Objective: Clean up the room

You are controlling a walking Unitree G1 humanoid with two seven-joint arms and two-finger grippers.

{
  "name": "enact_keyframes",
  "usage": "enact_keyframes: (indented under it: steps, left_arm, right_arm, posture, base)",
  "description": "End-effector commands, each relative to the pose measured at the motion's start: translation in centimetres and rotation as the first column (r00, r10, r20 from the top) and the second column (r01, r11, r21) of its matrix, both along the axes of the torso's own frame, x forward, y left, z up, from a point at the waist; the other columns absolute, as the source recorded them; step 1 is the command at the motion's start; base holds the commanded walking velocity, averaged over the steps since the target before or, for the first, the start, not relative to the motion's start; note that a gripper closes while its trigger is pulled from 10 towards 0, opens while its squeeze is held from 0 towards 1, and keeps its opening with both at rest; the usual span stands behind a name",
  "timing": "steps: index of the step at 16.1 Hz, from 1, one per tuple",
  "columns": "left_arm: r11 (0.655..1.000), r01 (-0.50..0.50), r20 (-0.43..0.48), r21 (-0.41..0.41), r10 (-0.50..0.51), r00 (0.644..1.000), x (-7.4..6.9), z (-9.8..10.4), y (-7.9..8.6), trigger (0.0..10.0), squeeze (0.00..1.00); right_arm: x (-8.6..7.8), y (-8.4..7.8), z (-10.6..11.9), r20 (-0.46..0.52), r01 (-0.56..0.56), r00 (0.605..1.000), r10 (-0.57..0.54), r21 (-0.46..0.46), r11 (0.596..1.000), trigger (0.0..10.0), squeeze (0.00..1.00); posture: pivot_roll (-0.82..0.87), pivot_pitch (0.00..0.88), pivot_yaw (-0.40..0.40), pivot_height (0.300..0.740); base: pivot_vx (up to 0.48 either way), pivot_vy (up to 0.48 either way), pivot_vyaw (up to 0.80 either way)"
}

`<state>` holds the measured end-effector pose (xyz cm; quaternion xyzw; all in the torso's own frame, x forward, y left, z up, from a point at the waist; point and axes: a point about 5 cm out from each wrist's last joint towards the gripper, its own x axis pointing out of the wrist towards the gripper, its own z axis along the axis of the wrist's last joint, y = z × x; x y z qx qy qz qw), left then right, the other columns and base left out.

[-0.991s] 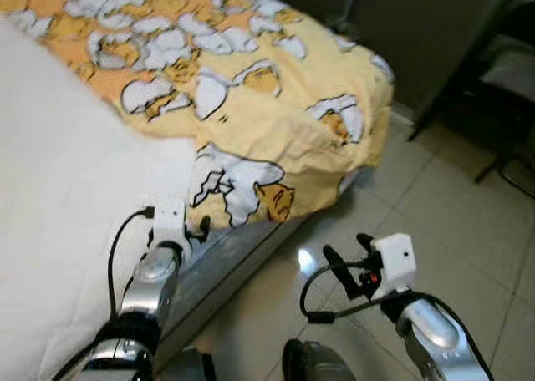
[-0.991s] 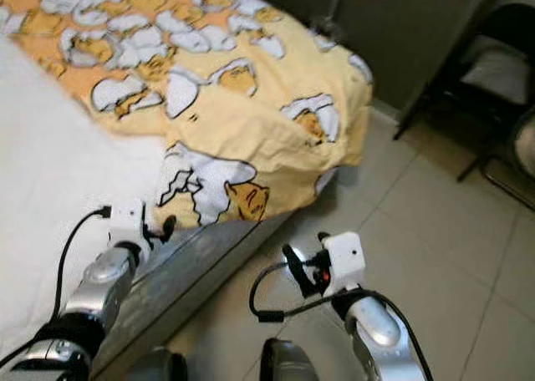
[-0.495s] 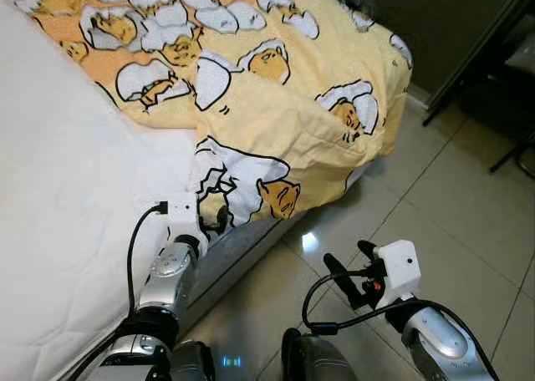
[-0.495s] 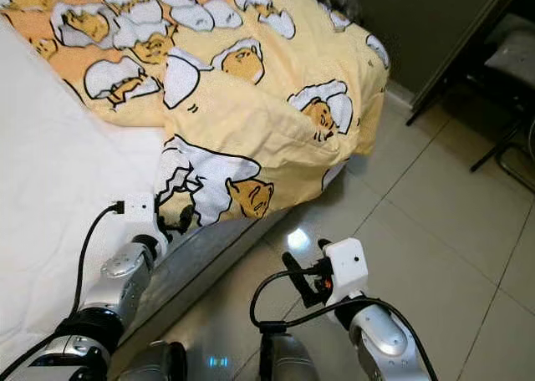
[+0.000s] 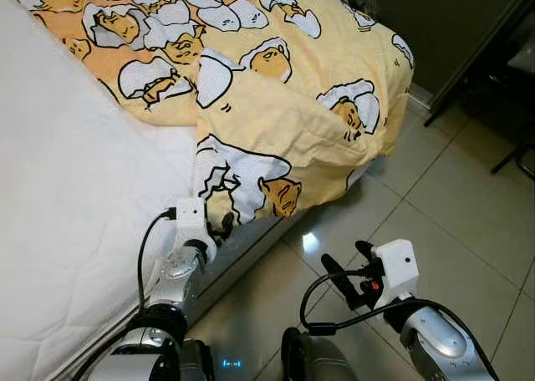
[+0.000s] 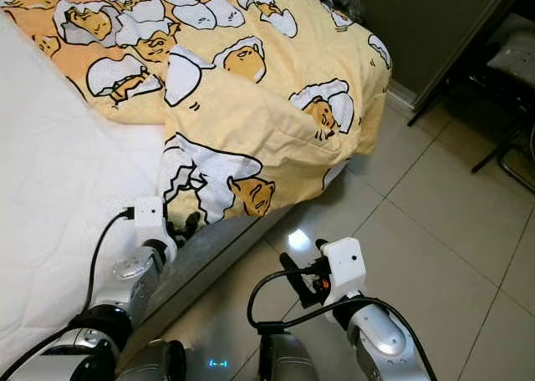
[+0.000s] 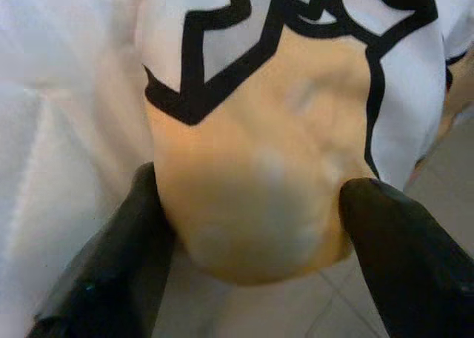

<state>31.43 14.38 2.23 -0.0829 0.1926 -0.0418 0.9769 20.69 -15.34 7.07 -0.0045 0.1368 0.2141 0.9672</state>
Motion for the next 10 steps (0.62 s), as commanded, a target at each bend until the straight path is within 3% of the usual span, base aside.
enact_keyframes:
  steps: [1, 4, 5, 7, 10]
  left_arm:
    - [1.000, 0.023, -0.019, -0.019, -0.023, 1.000, -0.1, -0.3, -0.5, 0.0, 0.00]
    - [0.995, 0.007, -0.054, -0.103, -0.013, 0.998, -0.1, -0.6, -0.8, 0.0, 0.00]
    - [0.980, -0.025, -0.066, -0.195, 0.012, 0.998, 0.0, -0.6, -1.0, 0.0, 0.00]
    - [0.963, -0.036, -0.069, -0.268, 0.018, 0.997, 0.2, -0.4, -1.5, 0.0, 0.00]
    - [0.961, -0.002, -0.051, -0.277, -0.013, 0.999, 0.3, -0.2, -2.1, 0.0, 0.00]
  right_arm:
    - [-0.2, -0.4, 0.3, -0.003, 0.019, 1.000, -0.019, 0.007, 1.000, 10.0, 0.13]
    - [-0.1, -0.3, 0.5, 0.005, 0.013, 1.000, -0.013, 0.012, 1.000, 10.0, 0.12]
    - [0.0, -0.4, 0.5, 0.007, 0.013, 1.000, -0.013, 0.011, 1.000, 10.0, 0.13]
    - [0.2, -0.4, 0.5, 0.012, 0.021, 1.000, -0.022, 0.011, 1.000, 10.0, 0.13]
    - [0.4, -0.5, 0.5, 0.013, 0.026, 1.000, -0.027, 0.012, 1.000, 10.0, 0.12]
  posture:
    - [-0.22, 0.218, -0.086, 0.704]
    - [-0.22, 0.219, -0.083, 0.704]
    - [-0.22, 0.213, -0.076, 0.704]
    - [-0.23, 0.193, -0.069, 0.704]
    - [-0.23, 0.172, -0.069, 0.704]
  base:
    - [0.000, 0.000, 0.00]
    - [0.000, 0.000, 0.00]
    - [0.000, 0.000, 0.00]
    - [0.000, 0.000, 0.00]
    - [0.000, 0.000, 0.00]
